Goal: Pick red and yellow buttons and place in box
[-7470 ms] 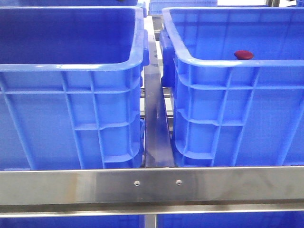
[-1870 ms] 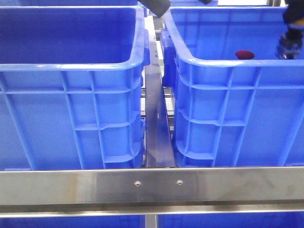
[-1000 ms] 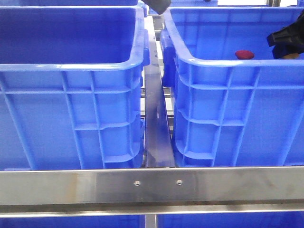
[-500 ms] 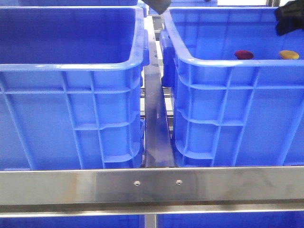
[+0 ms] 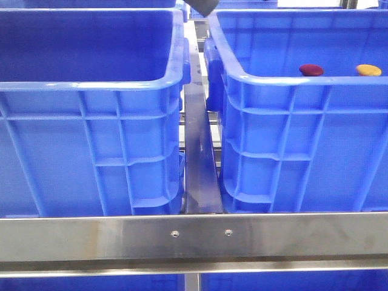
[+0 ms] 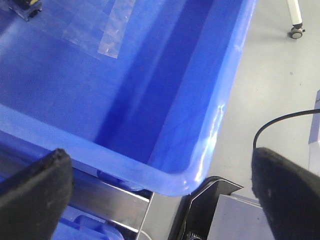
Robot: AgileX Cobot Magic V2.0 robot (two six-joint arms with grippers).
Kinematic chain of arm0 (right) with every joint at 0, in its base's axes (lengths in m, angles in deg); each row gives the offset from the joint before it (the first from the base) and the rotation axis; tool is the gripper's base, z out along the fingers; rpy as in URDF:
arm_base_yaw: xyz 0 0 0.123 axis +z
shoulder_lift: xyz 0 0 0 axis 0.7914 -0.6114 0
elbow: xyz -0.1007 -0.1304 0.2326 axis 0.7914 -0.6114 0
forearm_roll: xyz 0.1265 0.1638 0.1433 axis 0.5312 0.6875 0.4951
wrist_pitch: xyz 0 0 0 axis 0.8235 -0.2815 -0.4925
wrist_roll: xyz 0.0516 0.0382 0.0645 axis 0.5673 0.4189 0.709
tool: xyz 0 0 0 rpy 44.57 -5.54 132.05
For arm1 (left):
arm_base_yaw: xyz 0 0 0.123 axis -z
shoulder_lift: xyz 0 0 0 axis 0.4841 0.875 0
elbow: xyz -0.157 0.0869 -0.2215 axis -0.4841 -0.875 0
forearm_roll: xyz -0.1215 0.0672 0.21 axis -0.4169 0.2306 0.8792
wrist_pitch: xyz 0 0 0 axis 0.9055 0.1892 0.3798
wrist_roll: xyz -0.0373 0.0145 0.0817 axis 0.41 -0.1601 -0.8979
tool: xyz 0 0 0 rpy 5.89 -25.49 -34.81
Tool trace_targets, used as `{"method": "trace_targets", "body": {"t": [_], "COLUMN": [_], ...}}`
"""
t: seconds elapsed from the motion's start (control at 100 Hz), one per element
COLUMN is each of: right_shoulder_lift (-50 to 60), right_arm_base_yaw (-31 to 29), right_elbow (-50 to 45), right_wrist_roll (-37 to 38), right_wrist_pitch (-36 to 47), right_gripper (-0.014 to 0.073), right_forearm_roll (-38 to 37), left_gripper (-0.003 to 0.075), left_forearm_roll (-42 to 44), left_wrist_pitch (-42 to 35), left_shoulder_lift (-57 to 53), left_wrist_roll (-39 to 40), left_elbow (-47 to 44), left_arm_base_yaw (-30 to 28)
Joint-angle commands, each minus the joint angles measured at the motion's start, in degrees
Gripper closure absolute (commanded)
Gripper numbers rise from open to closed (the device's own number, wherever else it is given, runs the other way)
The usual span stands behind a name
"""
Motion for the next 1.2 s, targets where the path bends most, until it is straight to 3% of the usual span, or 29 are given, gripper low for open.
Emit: {"method": "trace_targets", "body": {"t": [0.0,0.51,0.65,0.79,0.85,1.19], "right_shoulder_lift": [6.9,39.4,46.0,51.8,53.9,56.9], "right_arm_base_yaw": [-0.5,-0.5,-0.5,-0.5,-0.5,-0.5], "right_elbow": [-1.8,-16.1,-19.3,-21.8,-22.5,-23.0], "right_wrist_roll": [-0.1,-0.1,-0.1,-0.1,-0.1,-0.1], "right_wrist_pitch": [0.3,-5.4,-6.9,-7.8,-8.3,-8.9], "right_gripper": [0.0662,0.0662,0.0662,0.0662,0.0662,0.0662], "right_forearm_roll": [0.7,0.7,0.7,0.7,0.7,0.7], "left_gripper": [0.0041,0.0077,0.0257,0.0557,0.0722,0.074], "left_forearm_roll": [-2.5,-2.5,-2.5,-2.5,-2.5,-1.7], "left_wrist_pitch": [-3.1,-3.9,-5.8,-8.3,-10.2,-27.0], "left_shoulder_lift": [-2.8,-3.5,-5.3,-8.3,-10.1,-26.0], "left_wrist_roll": [0.1,0.7,0.9,0.9,0.9,0.9], "left_elbow": [2.1,2.1,1.9,-0.5,-2.6,-22.5], "left_arm_base_yaw": [0.5,0.5,0.5,0.5,0.5,0.5]}}
